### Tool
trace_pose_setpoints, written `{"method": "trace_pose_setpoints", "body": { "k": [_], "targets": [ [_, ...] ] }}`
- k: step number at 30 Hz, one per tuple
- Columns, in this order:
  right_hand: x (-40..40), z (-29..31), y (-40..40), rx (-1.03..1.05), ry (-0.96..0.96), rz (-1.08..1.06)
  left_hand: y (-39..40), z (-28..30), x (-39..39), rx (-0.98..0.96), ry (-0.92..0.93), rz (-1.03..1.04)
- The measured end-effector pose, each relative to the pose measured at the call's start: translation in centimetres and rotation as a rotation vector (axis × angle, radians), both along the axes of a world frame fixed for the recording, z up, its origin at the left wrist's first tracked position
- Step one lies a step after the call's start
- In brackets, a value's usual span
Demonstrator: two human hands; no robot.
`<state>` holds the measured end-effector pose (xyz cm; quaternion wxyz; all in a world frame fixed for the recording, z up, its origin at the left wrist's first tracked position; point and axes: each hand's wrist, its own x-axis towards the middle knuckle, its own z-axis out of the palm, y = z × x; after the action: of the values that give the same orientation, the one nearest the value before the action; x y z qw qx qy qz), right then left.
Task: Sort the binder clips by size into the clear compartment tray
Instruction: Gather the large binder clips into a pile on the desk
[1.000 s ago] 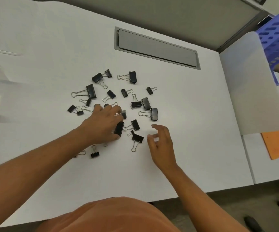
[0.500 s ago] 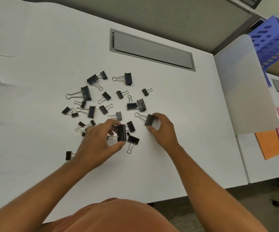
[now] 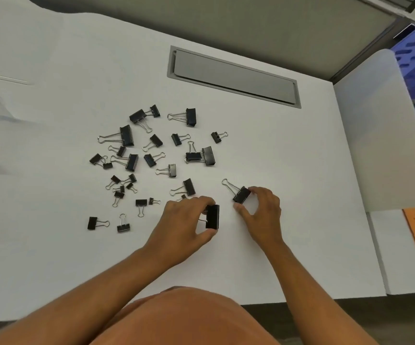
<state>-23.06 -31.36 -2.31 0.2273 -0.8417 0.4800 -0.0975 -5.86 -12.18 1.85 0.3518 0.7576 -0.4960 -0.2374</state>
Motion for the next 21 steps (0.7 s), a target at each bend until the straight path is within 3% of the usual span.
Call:
{"method": "trace_pose_setpoints", "body": {
  "k": [6, 11, 14, 21],
  "targets": [
    [-2.1, -1.0, -7.5, -0.055, -0.014, -0.035, -3.5, -0.5, -5.1, 0.069, -0.001, 0.043],
    [-3.5, -1.4, -13.9, -0.066, -0.065, -0.079, -9.6, -1.6, -7.9, 0.099, -0.182, 0.086],
    [-4.6, -1.9, -16.3, -0.049, -0.103, 0.0, -13.7, -3.0, -8.7, 0.113, -0.292, 0.098],
    [-6.0, -2.6, -16.8, 0.027, -0.385, 0.008, -21.4, -4.3, -9.0, 0.108, -0.409, 0.041]
  ]
}}
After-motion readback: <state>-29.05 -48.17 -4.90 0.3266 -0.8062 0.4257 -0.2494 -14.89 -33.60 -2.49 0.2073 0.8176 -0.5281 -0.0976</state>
